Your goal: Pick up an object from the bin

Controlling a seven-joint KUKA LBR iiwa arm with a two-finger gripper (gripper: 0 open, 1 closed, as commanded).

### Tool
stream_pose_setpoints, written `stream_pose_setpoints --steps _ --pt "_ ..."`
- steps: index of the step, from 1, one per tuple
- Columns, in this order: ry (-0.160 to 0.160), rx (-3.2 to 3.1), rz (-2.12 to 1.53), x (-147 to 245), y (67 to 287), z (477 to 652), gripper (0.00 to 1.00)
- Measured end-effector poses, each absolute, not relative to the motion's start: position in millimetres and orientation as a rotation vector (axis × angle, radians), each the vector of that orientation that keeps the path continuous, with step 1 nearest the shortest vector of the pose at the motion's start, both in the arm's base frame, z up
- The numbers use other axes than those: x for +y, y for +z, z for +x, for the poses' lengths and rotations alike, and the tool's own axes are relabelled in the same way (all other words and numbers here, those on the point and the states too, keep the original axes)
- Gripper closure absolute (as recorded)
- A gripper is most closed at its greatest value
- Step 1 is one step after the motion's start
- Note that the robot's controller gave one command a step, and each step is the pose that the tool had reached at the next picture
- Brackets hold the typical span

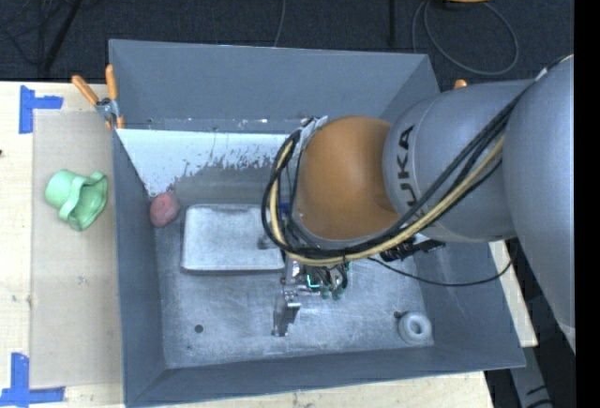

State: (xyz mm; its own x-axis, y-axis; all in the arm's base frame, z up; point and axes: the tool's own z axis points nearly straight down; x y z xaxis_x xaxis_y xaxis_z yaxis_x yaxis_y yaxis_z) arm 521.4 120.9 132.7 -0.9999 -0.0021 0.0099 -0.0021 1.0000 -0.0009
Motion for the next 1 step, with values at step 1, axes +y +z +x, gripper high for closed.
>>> stream_pose_setpoints --steps 1 --pt "0.003 -3.133 0.335 80.7 92.5 589.9 0.0"
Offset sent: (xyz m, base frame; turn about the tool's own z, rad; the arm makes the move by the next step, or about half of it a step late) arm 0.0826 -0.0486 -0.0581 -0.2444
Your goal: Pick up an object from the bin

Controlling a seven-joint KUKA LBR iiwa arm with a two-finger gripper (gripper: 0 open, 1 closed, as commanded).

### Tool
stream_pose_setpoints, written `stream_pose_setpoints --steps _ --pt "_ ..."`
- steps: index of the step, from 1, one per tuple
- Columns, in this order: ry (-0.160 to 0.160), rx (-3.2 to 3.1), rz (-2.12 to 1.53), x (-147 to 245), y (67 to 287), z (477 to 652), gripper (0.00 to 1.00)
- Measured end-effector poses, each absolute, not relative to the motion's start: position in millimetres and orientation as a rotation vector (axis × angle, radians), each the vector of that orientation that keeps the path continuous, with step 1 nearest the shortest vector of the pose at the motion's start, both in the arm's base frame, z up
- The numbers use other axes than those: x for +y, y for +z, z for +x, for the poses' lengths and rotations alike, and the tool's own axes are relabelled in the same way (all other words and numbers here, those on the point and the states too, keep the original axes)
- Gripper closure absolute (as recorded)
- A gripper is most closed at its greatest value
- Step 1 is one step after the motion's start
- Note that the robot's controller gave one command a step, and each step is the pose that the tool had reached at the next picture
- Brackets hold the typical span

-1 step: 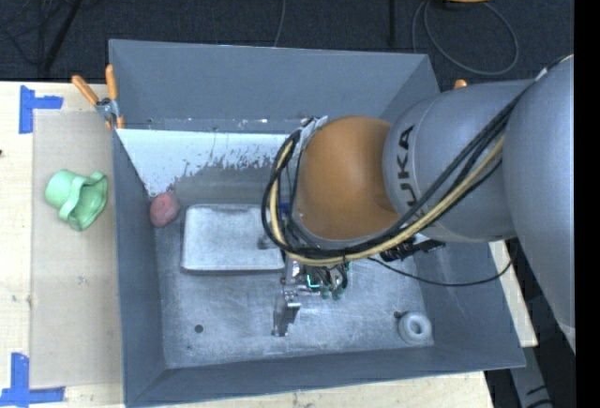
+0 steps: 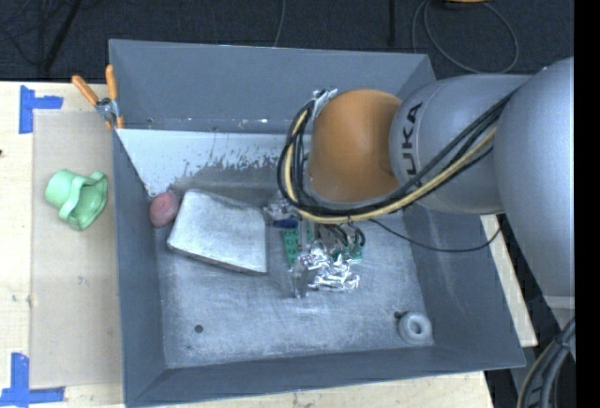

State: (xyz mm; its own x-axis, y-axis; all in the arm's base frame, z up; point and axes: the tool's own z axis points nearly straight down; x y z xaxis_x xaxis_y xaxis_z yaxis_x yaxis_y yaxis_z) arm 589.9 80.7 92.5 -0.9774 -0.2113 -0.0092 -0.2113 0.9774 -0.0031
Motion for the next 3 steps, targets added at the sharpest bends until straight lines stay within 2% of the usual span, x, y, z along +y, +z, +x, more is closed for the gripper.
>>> stream_pose_setpoints --steps 1,2,3 --pt "-0.002 3.001 -0.924 79.4 91.7 622.4 0.0" --pt "0.006 3.041 -0.777 32.9 72.5 624.0 0.0" --pt "0.005 3.031 -0.77 33.4 77.0 627.5 1.0"
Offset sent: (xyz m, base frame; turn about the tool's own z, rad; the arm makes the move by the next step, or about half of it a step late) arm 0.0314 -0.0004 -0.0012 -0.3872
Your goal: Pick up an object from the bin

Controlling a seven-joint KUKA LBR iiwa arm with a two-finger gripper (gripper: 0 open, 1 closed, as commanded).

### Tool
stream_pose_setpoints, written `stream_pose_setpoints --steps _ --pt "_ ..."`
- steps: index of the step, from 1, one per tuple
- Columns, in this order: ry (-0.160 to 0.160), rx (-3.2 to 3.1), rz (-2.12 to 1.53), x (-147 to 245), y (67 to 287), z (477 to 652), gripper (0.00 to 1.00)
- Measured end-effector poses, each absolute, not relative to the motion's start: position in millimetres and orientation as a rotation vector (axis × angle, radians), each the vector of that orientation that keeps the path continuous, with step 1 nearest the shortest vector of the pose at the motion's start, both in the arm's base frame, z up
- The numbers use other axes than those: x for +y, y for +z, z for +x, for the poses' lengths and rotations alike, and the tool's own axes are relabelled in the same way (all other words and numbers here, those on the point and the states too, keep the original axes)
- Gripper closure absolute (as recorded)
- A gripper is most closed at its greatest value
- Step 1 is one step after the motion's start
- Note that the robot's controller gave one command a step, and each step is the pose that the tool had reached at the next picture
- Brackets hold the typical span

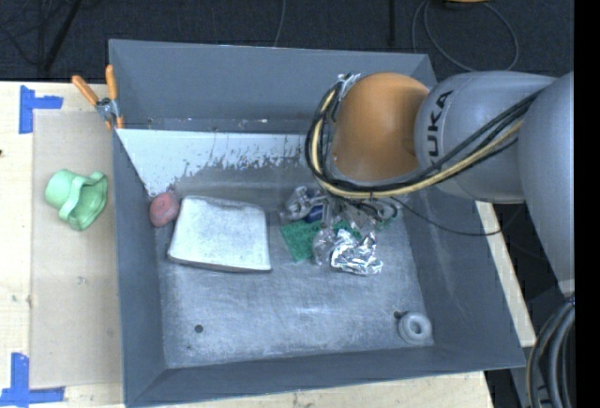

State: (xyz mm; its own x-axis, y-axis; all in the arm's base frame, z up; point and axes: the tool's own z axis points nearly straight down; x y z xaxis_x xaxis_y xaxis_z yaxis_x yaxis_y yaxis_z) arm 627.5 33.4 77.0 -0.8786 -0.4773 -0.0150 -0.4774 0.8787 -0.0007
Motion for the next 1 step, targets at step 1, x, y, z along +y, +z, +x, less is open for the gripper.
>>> stream_pose_setpoints --steps 1 --pt "-0.002 3.031 -0.79 18.7 220.7 618.1 1.0"
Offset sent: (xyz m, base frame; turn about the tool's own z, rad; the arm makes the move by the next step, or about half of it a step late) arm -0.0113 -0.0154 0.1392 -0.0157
